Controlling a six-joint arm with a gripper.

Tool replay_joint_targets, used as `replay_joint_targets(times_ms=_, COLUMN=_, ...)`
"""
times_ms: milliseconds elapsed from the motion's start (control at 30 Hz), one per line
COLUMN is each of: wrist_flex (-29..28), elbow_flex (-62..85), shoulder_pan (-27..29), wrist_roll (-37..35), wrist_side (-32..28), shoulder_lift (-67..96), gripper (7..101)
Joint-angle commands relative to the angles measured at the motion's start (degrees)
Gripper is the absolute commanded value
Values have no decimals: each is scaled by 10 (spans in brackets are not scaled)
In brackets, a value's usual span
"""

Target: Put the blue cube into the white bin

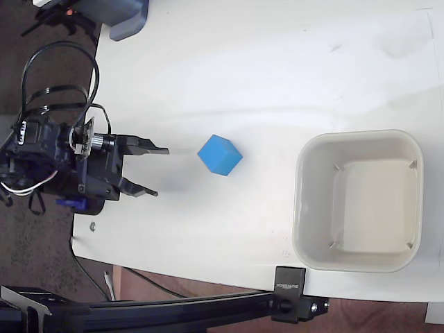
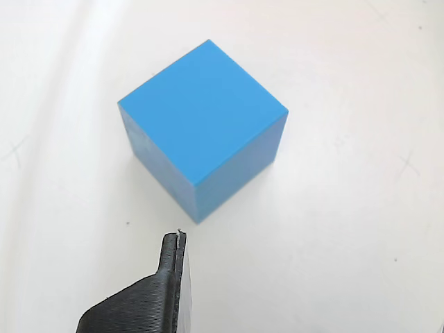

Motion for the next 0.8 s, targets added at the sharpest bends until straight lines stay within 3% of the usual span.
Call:
replay_joint_targets(times_ms=33, wrist_flex=-5, elbow_flex=-12, shoulder_pan=2, wrist_roll=0, wrist_side=-1, shoulder_lift=13, gripper=1003)
replay_joint_targets(times_ms=567, wrist_flex=-4, elbow_flex=-20, shoulder_pan=2, wrist_roll=-9, wrist_side=-15, shoulder_lift=13, gripper=1003)
replay_joint_targets(times_ms=700, wrist_flex=-5, elbow_flex=-99, shoulder_pan=16, wrist_roll=-40, wrist_side=-65, shoulder_lift=-56, gripper=1003)
replay_joint_targets(times_ms=800, wrist_flex=47, elbow_flex=-207, shoulder_pan=59, wrist_roll=-112, wrist_side=-123, shoulder_lift=-169, gripper=1003)
